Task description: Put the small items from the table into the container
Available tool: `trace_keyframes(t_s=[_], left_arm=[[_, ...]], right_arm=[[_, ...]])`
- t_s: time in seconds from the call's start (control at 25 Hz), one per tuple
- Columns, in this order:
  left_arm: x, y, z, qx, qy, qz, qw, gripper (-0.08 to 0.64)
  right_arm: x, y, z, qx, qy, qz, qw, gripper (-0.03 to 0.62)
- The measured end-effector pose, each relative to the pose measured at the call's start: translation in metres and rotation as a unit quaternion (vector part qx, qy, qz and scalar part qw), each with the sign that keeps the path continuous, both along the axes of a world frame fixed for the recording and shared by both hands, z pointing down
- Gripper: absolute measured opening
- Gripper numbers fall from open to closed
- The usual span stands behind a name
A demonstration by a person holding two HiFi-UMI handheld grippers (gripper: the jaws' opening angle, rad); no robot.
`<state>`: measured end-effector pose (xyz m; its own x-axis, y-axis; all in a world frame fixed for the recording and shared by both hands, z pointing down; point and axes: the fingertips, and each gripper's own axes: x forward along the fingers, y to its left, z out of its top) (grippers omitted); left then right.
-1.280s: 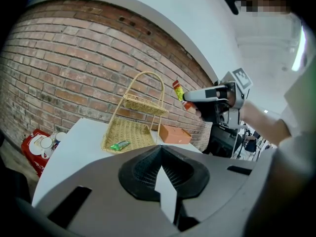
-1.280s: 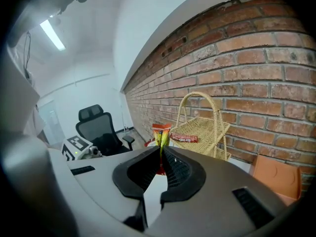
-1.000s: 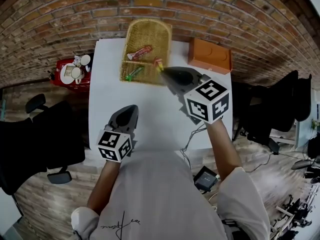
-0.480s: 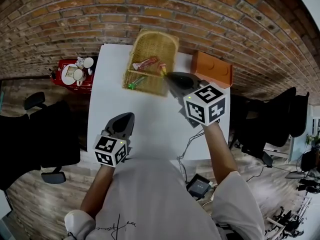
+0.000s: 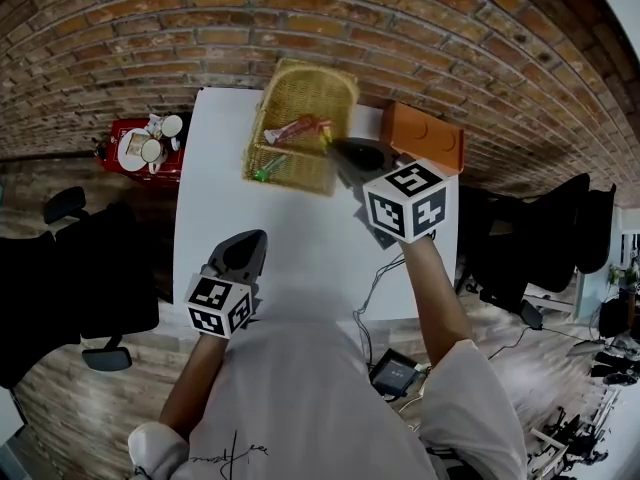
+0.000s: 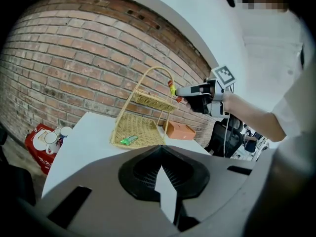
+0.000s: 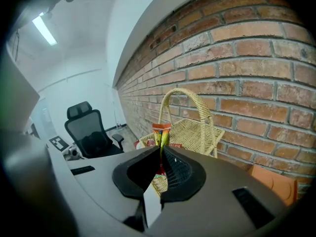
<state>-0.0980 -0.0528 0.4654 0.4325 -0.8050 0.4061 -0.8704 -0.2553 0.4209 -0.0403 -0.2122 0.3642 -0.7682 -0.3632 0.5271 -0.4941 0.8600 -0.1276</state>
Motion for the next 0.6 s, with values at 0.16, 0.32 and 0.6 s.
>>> trace_keyframes(t_s=[0.16,0.32,0.6], left_arm=[[-0.001,0.000,0.001,-0.003,0.003,0.000,1.0000,0.009],[-0.004,0.001,0.004,-0.008,0.005,-0.001,1.0000,0.009],[-0.004,0.001,-0.001,0.005,0.027,0.002,0.9996,0.009]], right_arm=[[0.002,-0.009,0.005,-0.002,0.005,0.011,1.000,0.034],[0.000,-0.016,0.010,-0.006,0.011,0.018,1.000,0.034],[-0.003,-0.020,0.023,-0.011,0.027,0.018,0.999,0.034]])
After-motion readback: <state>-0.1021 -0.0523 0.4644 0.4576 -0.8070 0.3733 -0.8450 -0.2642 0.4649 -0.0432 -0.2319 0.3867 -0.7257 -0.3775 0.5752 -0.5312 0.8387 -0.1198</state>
